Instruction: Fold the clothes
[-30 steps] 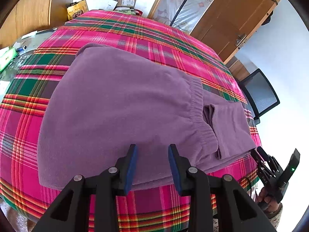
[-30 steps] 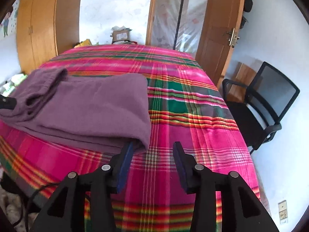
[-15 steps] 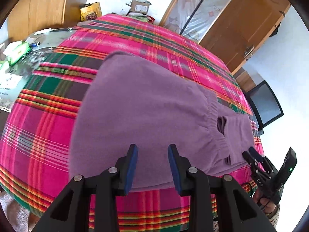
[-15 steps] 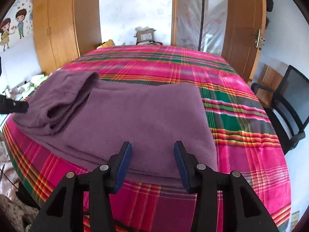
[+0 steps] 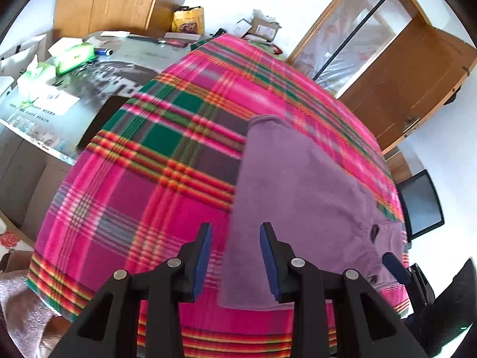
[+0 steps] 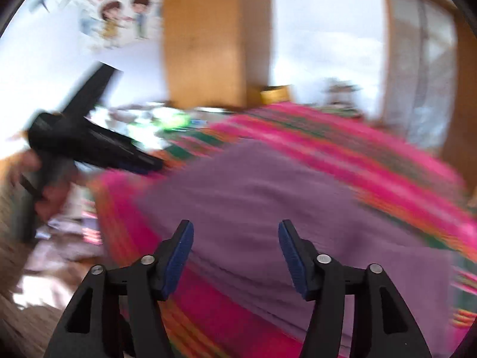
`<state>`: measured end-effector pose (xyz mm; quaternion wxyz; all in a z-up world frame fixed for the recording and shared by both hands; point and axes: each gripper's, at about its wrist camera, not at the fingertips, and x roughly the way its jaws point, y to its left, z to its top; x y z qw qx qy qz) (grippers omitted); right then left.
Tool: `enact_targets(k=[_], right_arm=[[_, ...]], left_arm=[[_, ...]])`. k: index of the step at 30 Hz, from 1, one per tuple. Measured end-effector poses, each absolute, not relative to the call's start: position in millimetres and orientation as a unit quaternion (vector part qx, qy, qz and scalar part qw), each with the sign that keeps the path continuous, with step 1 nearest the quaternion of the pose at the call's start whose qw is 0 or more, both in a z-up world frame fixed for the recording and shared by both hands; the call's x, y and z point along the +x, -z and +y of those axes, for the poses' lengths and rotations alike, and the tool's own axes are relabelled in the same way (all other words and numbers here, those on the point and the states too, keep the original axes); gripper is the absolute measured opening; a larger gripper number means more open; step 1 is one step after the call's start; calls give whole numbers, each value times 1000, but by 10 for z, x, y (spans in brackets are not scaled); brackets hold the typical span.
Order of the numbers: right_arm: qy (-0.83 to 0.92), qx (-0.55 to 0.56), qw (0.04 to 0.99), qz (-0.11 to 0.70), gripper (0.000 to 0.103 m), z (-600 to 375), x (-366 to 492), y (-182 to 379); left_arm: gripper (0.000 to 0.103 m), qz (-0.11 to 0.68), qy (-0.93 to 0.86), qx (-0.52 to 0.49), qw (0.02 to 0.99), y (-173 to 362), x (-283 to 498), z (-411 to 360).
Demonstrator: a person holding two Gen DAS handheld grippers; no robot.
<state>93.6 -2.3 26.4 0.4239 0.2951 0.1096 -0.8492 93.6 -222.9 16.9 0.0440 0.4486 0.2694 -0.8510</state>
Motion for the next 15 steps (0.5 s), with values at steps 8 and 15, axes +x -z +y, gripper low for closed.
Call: enact_targets(k=[8, 15], right_arm=[[803, 284, 494, 173, 72, -942, 1166, -82], [807, 286, 457, 239, 72, -1254, 1163, 55]], left_arm=[[34, 271, 848, 450, 71, -126, 972, -2464], [34, 272, 842, 462, 65, -51, 881, -2503]])
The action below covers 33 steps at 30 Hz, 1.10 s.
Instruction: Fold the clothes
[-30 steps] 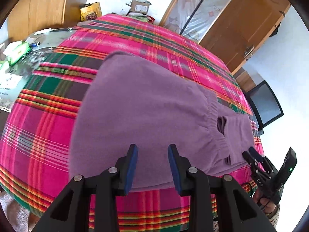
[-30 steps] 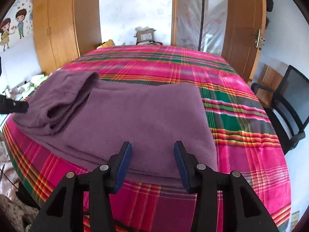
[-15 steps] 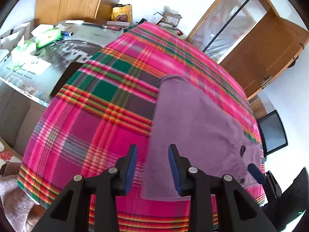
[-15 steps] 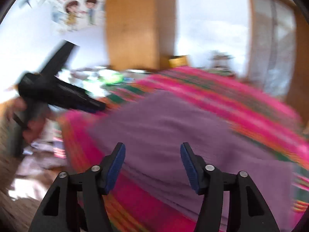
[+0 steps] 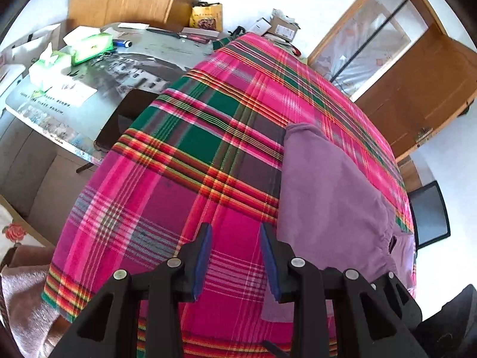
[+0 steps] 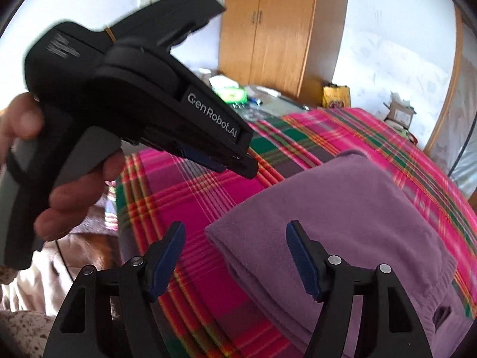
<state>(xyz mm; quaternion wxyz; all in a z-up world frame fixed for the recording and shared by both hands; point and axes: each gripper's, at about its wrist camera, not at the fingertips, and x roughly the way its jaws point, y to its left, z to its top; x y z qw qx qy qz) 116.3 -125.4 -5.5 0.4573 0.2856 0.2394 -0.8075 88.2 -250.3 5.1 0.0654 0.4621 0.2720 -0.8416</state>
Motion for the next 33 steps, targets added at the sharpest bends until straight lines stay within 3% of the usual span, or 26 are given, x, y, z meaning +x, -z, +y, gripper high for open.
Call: enact_targets(k=[7, 14, 20, 29, 31, 33], right_arm=[[814, 288, 420, 280, 72, -1367, 1200, 191], [830, 304, 399, 244, 70, -1301, 1112, 209], [835, 308, 393, 234, 51, -1253, 1075, 211], [835, 313, 395, 223, 50, -1201, 1046, 207], [836, 312, 394, 220, 44, -1182, 1041, 203], [838, 311, 393, 216, 29, -1155, 1034, 193]], left_arm=[[34, 246, 844, 472, 59, -98, 599, -2530], [34, 253, 834, 490, -2, -33, 138, -2530], [39, 263, 824, 501, -34, 27, -81, -2536], [41, 287, 811, 503, -87, 99, -233, -2498], [42, 294, 808, 503, -94, 111, -267, -2517], [42, 299, 804, 504, -99, 123, -290, -2524]])
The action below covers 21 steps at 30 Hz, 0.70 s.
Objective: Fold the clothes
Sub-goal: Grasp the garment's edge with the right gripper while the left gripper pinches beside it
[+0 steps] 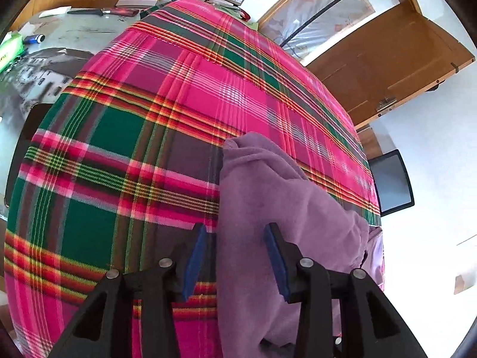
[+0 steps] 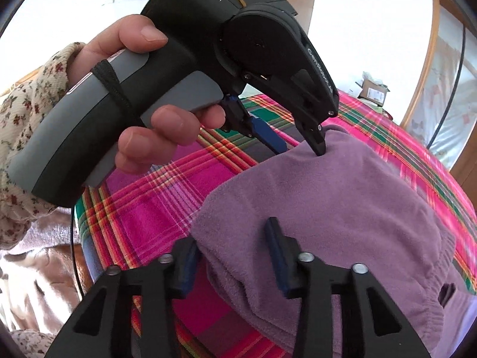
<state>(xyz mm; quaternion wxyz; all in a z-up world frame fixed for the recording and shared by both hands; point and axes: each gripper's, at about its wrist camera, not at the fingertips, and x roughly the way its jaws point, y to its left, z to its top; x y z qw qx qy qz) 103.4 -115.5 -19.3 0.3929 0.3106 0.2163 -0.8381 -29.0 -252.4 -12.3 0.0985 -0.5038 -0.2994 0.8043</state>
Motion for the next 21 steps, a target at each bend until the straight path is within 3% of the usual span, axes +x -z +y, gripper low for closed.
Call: enact_targets(k=[2, 9, 13, 14, 15, 18, 21], right_arm=[[839, 312, 393, 209, 23, -1122, 1019, 180], [841, 313, 393, 201, 22, -1116, 962, 198], [840, 315, 393, 201, 24, -1098, 957, 207], [841, 313, 391, 203, 27, -1105, 970, 217], [841, 311, 391, 206, 39, -1134, 981, 231], [840, 303, 390, 226, 57, -1229, 1027, 272], [841, 299, 384, 236, 57, -1253, 1050, 286]], left_arm=[[42, -309, -801, -502, 103, 140, -310, -2537], [38, -330, -788, -504, 131, 183, -288, -2552], [47, -327, -786, -505, 142, 169, -328, -2536], [47, -324, -786, -505, 146, 163, -344, -2525], [48, -324, -785, -507, 146, 158, -360, -2513], [48, -319, -785, -512, 143, 149, -396, -2477], [48, -334, -779, -510, 145, 164, -397, -2512]])
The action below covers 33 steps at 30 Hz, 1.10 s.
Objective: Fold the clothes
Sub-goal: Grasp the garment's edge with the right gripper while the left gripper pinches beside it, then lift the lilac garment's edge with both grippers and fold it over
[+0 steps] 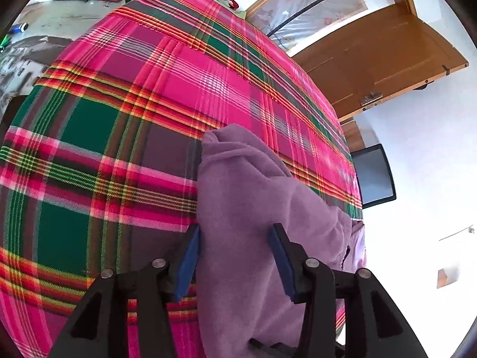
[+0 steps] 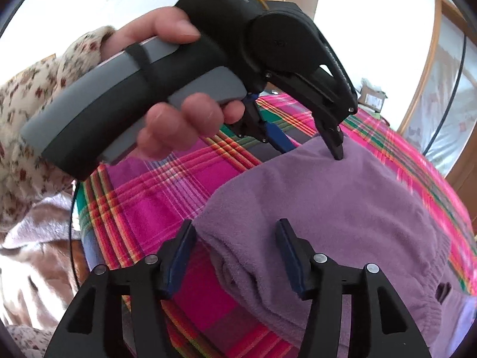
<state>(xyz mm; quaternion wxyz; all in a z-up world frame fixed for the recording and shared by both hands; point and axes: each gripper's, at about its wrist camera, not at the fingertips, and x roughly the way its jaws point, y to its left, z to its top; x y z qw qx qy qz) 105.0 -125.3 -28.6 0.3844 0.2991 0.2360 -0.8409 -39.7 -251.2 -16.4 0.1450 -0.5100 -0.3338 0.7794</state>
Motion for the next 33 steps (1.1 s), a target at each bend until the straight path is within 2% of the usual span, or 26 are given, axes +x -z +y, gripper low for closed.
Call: enact_targets(k=[2, 4, 5, 6, 7, 9, 17, 33], right_arm=[[841, 307, 384, 227, 57, -1237, 1006, 287], [843, 308, 379, 225, 49, -1228, 987, 288], [845, 307, 375, 226, 42, -1224, 980, 288], [846, 307, 372, 225, 34, -1215, 969, 286], [848, 309, 371, 221, 31, -1199, 948, 280], [850, 312, 368, 212, 22, -1167, 904, 266], [859, 305, 380, 158, 17, -1003, 824, 98], [890, 243, 386, 17, 17, -129, 948, -637]], left_arm=[[46, -348, -775, -508, 143, 181, -402, -2542], [41, -349, -774, -510, 139, 190, -402, -2546], [38, -348, -774, -511, 138, 193, -398, -2542], [30, -350, -772, -512, 137, 202, -396, -2537], [23, -354, -770, -514, 134, 216, -399, -2537], [19, -363, -766, -515, 127, 235, -401, -2540], [16, -350, -782, -504, 109, -80, -376, -2371], [16, -267, -832, -473, 112, -1055, -331, -1505]])
